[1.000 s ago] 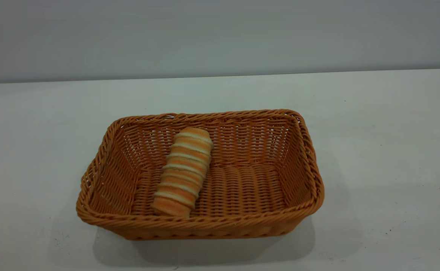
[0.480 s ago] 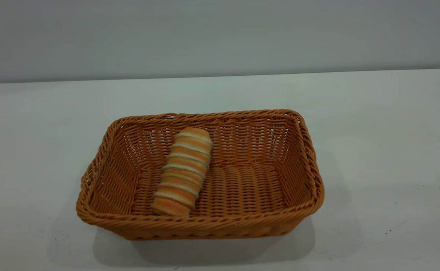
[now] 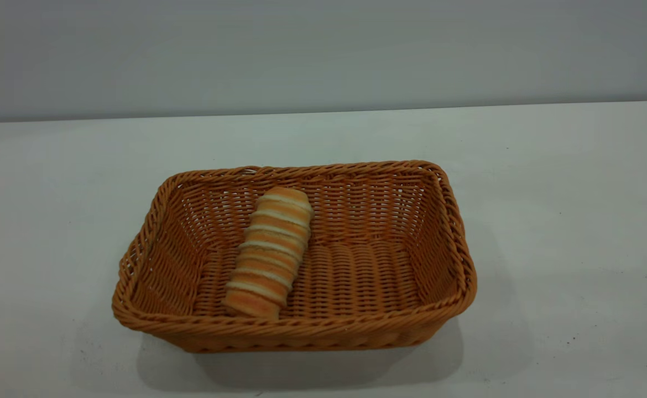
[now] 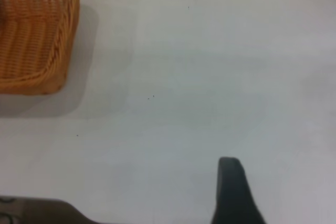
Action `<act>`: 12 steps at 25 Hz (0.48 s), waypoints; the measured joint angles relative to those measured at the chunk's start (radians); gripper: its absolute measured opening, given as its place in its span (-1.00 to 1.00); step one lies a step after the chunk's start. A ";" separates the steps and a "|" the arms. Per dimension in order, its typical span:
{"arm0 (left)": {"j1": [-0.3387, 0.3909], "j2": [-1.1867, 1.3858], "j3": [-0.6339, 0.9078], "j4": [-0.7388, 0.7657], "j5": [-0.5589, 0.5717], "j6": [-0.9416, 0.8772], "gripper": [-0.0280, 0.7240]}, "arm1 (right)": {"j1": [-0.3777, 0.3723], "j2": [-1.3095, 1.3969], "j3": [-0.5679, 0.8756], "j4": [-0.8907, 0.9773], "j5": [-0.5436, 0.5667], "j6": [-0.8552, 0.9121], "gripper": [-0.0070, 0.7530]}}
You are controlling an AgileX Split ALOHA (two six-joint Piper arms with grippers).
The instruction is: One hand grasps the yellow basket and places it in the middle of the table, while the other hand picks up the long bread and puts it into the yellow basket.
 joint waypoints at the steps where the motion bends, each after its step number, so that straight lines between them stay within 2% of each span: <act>1: 0.000 0.000 0.000 0.000 0.000 0.000 0.48 | 0.000 0.000 0.000 0.000 0.000 0.000 0.19; 12: 0.000 0.000 0.000 0.000 0.001 -0.001 0.48 | 0.000 0.000 0.000 -0.001 0.000 -0.011 0.05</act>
